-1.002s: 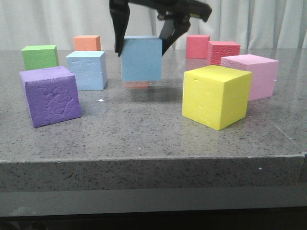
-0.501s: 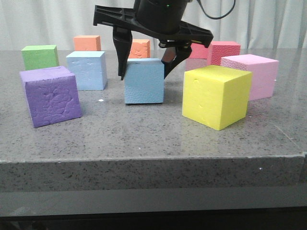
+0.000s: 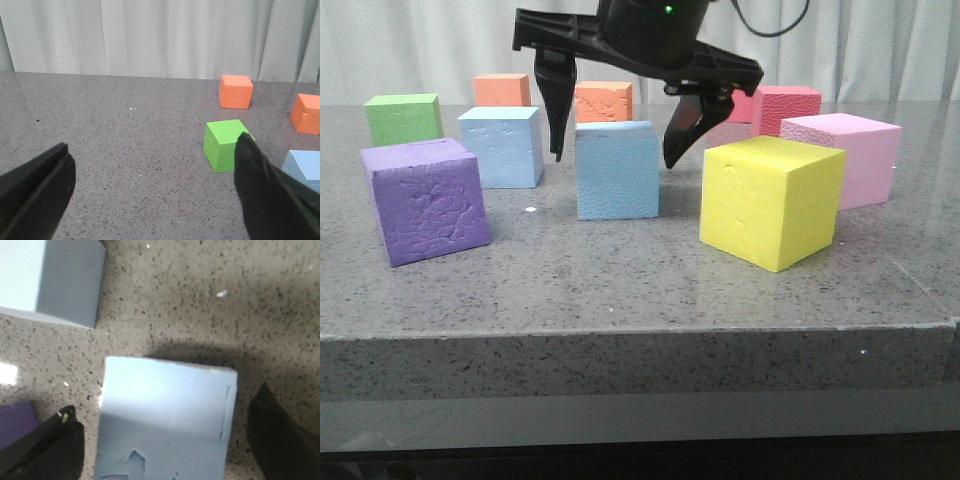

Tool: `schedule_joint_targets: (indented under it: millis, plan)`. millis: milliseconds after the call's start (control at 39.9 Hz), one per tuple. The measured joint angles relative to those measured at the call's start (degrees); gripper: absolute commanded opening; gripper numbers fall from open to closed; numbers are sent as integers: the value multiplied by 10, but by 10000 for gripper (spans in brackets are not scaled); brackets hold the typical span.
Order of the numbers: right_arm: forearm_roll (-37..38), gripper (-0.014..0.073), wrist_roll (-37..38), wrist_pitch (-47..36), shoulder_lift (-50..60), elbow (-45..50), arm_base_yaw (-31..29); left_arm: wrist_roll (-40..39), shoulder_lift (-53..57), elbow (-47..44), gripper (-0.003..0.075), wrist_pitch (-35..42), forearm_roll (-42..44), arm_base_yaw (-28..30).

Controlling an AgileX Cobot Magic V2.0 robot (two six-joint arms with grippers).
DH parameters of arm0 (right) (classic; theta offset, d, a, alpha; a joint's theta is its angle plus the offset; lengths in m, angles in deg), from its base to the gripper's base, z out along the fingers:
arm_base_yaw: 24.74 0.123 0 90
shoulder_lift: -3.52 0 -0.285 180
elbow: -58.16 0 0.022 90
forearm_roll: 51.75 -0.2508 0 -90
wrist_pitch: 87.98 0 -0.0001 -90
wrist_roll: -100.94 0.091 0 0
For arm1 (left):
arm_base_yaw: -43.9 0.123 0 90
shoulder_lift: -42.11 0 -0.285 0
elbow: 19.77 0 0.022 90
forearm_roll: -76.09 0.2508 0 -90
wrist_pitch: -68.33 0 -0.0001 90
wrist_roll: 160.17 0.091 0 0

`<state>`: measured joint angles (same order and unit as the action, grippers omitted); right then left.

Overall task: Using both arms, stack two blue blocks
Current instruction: 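Raise the open right gripper up and away from the cube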

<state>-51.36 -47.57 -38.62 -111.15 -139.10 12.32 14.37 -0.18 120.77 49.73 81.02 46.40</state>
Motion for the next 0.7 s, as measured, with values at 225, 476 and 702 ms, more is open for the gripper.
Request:
schedule_joint_targets:
  millis: [225,476,702]
  plan:
    - [24,663,1,5,36,-42,1,0,0,0,617,0,0,0]
    - [25,240,1,-17,65,-47,1,0,0,0,617,0,0,0]
    - [25,-63,1,-14,81,-47,-4,0,0,0,617,0,0,0]
